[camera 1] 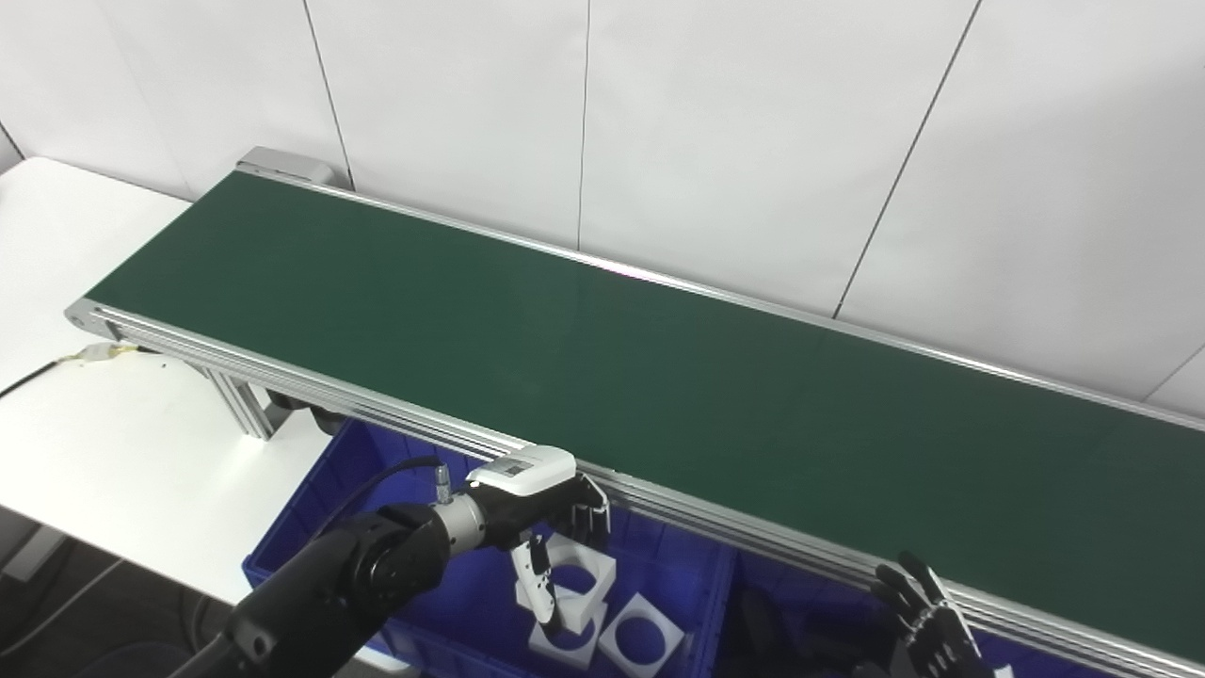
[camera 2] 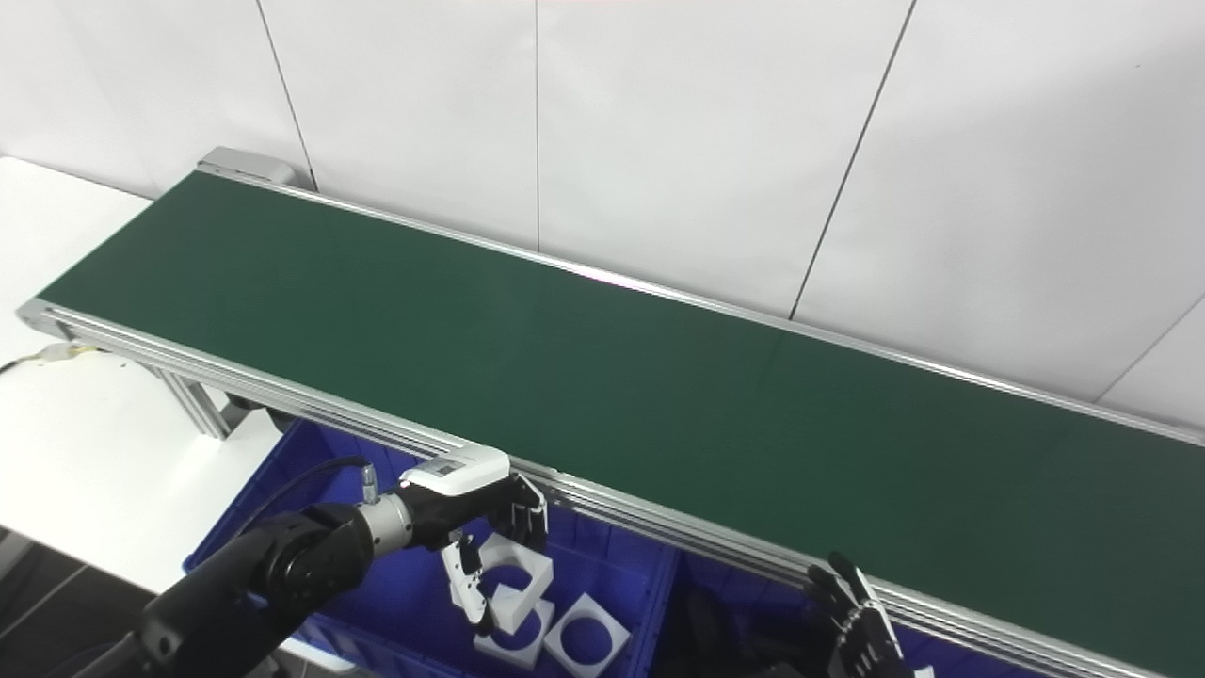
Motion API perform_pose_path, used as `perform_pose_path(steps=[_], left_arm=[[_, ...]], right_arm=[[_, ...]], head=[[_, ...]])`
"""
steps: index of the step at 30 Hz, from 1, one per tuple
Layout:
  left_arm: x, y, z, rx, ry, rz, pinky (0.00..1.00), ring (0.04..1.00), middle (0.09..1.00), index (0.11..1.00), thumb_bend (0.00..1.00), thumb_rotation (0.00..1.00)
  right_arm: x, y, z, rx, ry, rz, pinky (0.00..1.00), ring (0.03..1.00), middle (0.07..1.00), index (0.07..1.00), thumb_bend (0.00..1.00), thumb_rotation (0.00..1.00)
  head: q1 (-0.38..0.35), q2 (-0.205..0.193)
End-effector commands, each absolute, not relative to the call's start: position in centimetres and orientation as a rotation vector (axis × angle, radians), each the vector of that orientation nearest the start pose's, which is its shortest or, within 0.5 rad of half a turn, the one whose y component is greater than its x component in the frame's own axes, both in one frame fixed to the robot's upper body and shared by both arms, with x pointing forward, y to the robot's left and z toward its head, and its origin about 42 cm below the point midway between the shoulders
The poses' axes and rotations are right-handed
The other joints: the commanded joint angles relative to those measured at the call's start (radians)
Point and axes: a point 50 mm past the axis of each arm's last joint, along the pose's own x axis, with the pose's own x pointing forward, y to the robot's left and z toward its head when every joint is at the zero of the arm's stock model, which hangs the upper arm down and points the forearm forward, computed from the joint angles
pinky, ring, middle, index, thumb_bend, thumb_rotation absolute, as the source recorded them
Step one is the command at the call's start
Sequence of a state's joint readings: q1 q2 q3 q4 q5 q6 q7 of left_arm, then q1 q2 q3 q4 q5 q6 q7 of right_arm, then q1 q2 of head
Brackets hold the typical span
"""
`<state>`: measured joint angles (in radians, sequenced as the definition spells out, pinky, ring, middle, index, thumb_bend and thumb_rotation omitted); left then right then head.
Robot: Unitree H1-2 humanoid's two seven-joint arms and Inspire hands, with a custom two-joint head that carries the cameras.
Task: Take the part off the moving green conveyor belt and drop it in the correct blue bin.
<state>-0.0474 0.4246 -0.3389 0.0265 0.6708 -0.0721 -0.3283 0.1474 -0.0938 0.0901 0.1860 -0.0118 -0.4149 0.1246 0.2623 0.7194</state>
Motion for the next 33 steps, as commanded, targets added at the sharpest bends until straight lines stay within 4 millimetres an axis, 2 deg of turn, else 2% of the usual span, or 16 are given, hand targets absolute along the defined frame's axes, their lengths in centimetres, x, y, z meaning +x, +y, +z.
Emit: perform_pose_path(steps=[1, 14, 21, 22, 23, 24, 29, 33], left_arm=[[28.8, 24.9, 9.2, 1.127, -0.044, -0.650, 0.51, 0.425, 0.455, 0.507, 0.50, 0.00], [28.9, 24.8, 9.3, 1.158, -0.045, -0.651, 0.52, 0.428, 0.456, 0.507, 0.51, 0.00], [28.8, 24.7, 9.9, 1.143, -0.044, -0.646, 0.56, 0.423, 0.467, 0.530, 0.50, 0.00], [28.8, 24.7, 9.9, 1.139, -0.046, -0.648, 0.61, 0.522, 0.475, 0.519, 0.51, 0.00], [28.8, 24.7, 10.0, 1.134, -0.046, -0.650, 0.68, 0.631, 0.576, 0.594, 0.62, 0.05], [28.7, 24.7, 10.1, 1.133, -0.043, -0.653, 0.75, 0.714, 0.706, 0.705, 0.75, 0.15], [28.8, 24.7, 10.4, 1.148, -0.013, -0.678, 0.84, 0.834, 0.862, 0.849, 0.89, 0.31], [28.7, 24.6, 10.6, 1.149, 0.015, -0.690, 0.94, 0.915, 0.927, 0.919, 0.96, 0.39]], right_arm=[[22.3, -21.7, 5.2, -0.076, -0.176, 0.196, 0.77, 0.817, 0.832, 0.884, 0.96, 0.50], [22.3, -21.7, 5.0, -0.076, -0.169, 0.197, 0.78, 0.820, 0.829, 0.882, 0.97, 0.50], [22.3, -21.6, 5.0, -0.076, -0.171, 0.197, 0.78, 0.820, 0.828, 0.880, 0.96, 0.50], [22.3, -21.6, 5.0, -0.077, -0.171, 0.197, 0.78, 0.820, 0.830, 0.882, 0.96, 0.50], [22.3, -21.6, 5.0, -0.077, -0.171, 0.197, 0.78, 0.820, 0.831, 0.883, 0.96, 0.50], [22.3, -21.5, 5.0, -0.076, -0.170, 0.198, 0.78, 0.822, 0.832, 0.883, 0.97, 0.51], [22.3, -21.4, 5.0, -0.076, -0.170, 0.197, 0.78, 0.823, 0.832, 0.881, 0.97, 0.51], [22.2, -21.4, 5.0, -0.073, -0.170, 0.197, 0.79, 0.823, 0.831, 0.885, 0.98, 0.50]], head=[[-0.002, -0.001], [-0.003, -0.009], [-0.005, -0.013], [-0.005, -0.013], [-0.005, -0.014], [-0.006, -0.015], [-0.008, -0.016], [-0.010, -0.017]])
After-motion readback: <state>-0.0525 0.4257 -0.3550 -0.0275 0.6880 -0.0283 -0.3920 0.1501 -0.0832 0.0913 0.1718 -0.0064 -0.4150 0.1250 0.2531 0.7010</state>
